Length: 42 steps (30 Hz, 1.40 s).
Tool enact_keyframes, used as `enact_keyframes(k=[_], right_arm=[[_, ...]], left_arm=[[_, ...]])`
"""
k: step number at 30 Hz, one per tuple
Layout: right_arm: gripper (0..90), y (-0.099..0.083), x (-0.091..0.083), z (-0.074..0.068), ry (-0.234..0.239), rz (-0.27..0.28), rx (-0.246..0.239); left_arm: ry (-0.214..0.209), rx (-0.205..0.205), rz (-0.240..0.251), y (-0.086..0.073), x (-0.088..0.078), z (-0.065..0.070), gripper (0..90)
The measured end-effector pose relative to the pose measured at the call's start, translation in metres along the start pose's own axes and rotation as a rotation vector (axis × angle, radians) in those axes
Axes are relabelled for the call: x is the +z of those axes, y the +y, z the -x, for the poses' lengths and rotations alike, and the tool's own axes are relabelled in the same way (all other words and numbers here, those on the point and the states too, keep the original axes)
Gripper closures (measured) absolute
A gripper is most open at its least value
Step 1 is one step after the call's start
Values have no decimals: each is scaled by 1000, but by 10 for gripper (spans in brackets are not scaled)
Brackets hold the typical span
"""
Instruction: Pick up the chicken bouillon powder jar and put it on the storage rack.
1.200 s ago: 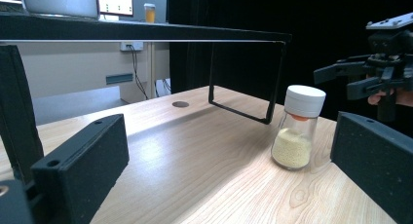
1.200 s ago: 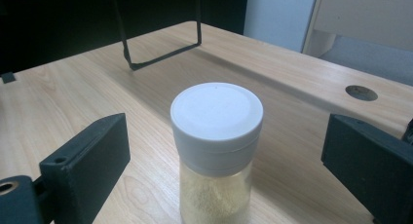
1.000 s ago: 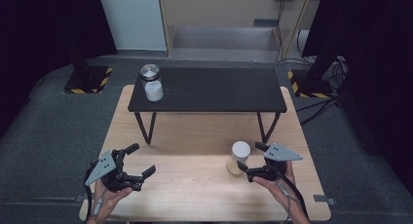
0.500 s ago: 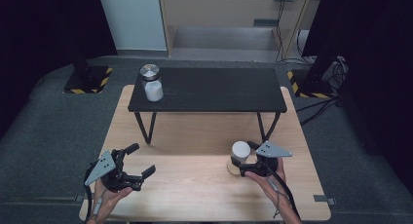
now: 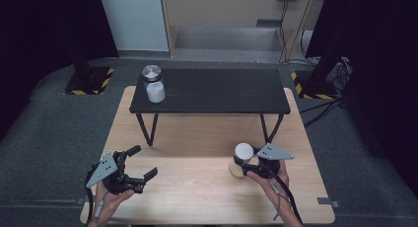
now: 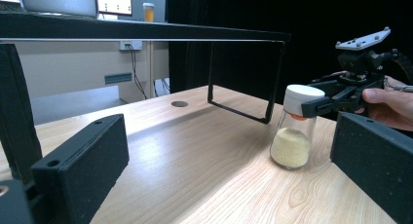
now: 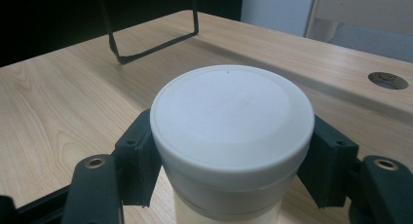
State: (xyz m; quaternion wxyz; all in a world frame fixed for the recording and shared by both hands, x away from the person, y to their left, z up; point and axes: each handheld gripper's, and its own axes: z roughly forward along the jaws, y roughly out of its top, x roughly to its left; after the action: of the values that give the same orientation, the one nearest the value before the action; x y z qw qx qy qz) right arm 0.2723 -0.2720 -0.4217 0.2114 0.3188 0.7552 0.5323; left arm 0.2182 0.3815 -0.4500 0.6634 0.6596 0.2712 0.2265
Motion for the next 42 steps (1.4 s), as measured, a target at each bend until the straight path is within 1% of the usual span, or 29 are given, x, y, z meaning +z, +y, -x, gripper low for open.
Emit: enact_keyframes(k=[3,5,9,16,20,28,31,36,42], right_arm=[[336,2,-2,-2,-9,-8,-12],[336,3,-6,-1,-9,-5,1],[337,10,-14,2,-9,13,7],[337,31,-36,1,-11,54,4],[336,44,-46,-1,-7,63,1],[337,78,-62,-5,10,69,-10],[336,93,-67,-5,17,64,-17],[337,123,-75,-6,29,56,-38],[337,150,-81,-8,32,63,-36]], left_arm=[[2,-5,3,0,-1,0,0],[2,-5,4,0,-1,-1,0],[1,-2,0,0,-1,0,0],[1,-3,0,0,-1,0,0],[3,-4,0,0,-1,0,0],[1,-1,-3,0,-1,0,0],[0,-1,-5,0,0,0,0],[-1,-3,-4,0,0,0,0],[-3,-5,-4,0,0,0,0]])
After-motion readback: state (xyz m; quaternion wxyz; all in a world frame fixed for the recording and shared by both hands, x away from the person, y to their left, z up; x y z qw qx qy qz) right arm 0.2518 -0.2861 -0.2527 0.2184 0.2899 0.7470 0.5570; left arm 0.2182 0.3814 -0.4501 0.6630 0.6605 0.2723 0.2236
